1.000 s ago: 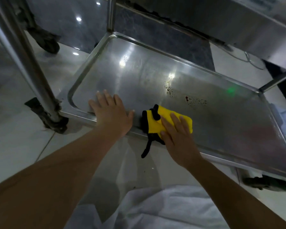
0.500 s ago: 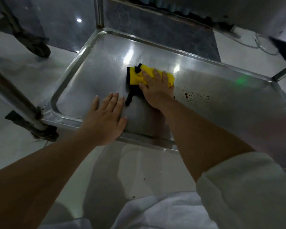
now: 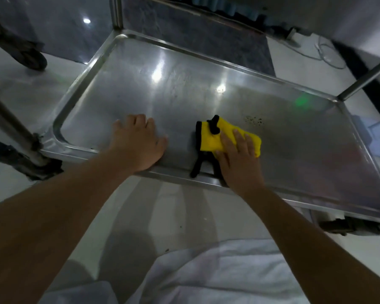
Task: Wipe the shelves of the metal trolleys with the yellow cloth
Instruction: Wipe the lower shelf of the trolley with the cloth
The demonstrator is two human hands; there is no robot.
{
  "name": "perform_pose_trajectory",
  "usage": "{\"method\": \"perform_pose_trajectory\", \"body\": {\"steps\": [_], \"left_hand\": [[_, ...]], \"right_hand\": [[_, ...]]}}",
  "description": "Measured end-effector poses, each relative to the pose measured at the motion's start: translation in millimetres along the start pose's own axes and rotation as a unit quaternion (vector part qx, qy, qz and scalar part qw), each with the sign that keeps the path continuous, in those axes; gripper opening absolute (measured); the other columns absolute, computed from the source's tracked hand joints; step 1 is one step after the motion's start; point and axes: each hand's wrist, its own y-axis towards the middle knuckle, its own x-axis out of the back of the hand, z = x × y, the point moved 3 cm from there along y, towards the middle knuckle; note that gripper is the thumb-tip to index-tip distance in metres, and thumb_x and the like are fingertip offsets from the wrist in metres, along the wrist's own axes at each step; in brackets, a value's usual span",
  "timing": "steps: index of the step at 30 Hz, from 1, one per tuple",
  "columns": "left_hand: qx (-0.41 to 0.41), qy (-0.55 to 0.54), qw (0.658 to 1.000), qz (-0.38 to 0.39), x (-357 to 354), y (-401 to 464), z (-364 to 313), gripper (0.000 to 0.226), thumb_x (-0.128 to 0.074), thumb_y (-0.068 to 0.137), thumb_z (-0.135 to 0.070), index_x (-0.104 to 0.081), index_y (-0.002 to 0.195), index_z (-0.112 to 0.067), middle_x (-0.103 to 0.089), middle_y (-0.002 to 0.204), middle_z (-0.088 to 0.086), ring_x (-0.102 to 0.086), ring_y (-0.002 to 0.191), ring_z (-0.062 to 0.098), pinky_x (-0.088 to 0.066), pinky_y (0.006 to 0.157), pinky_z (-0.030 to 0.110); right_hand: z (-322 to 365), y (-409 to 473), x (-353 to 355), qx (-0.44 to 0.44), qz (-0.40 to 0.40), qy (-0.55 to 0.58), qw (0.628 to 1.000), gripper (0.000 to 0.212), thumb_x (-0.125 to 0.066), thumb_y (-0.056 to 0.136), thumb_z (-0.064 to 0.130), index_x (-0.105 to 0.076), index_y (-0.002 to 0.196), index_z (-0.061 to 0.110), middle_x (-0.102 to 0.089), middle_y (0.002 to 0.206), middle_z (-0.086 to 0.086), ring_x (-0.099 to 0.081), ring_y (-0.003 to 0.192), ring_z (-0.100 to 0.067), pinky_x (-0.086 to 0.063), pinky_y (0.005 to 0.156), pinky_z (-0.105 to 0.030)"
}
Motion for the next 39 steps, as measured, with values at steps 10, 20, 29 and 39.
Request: {"method": "perform_pose_trajectory", "body": {"steps": [10,20,29,39], "left_hand": [[-0.025,-0.021,0.998,-0.048,-27,-11,-34,0.079,-0.006,0.091,-0.057,-0.021,0.150,-0.008,-0.018,0.158,0.017,-0.013,0.147,0.030,-0.007,0.113,0.064],[-0.020,-0.045,0.998,-0.029,-26,-7,-33,0.094,0.006,0.080,-0.072,-0.013,0.153,-0.015,-0.009,0.161,0.014,-0.002,0.149,0.026,0.001,0.117,0.057],[-0.026,-0.037,0.998,-0.038,-22,-9,-33,0.099,0.008,0.077,-0.075,-0.015,0.152,-0.015,-0.011,0.160,0.014,-0.004,0.149,0.026,-0.003,0.117,0.056],[-0.033,-0.015,0.999,-0.014,-29,-14,-30,0.093,0.004,0.081,-0.069,-0.011,0.153,-0.012,-0.005,0.161,0.016,-0.001,0.148,0.030,-0.003,0.115,0.061]], "right_hand": [[-12,-9,-1,0.062,0.029,-0.014,0.998,0.052,-0.035,0.100,0.042,-0.020,0.149,0.033,-0.009,0.160,-0.003,0.000,0.148,-0.027,-0.010,0.117,-0.049],[-91,111,4,-0.046,-0.008,-0.024,0.999,0.052,-0.041,0.099,0.038,-0.029,0.148,0.028,-0.024,0.156,-0.010,-0.023,0.140,-0.034,-0.022,0.113,-0.053],[-98,76,9,-0.175,-0.053,0.037,0.983,0.050,-0.041,0.099,0.025,-0.031,0.148,0.022,-0.019,0.156,-0.015,-0.016,0.142,-0.035,-0.017,0.115,-0.047],[-19,-62,6,-0.032,0.002,0.013,0.999,0.050,-0.039,0.099,0.031,-0.028,0.148,0.029,-0.017,0.158,-0.011,-0.008,0.146,-0.034,-0.020,0.113,-0.050]]}}
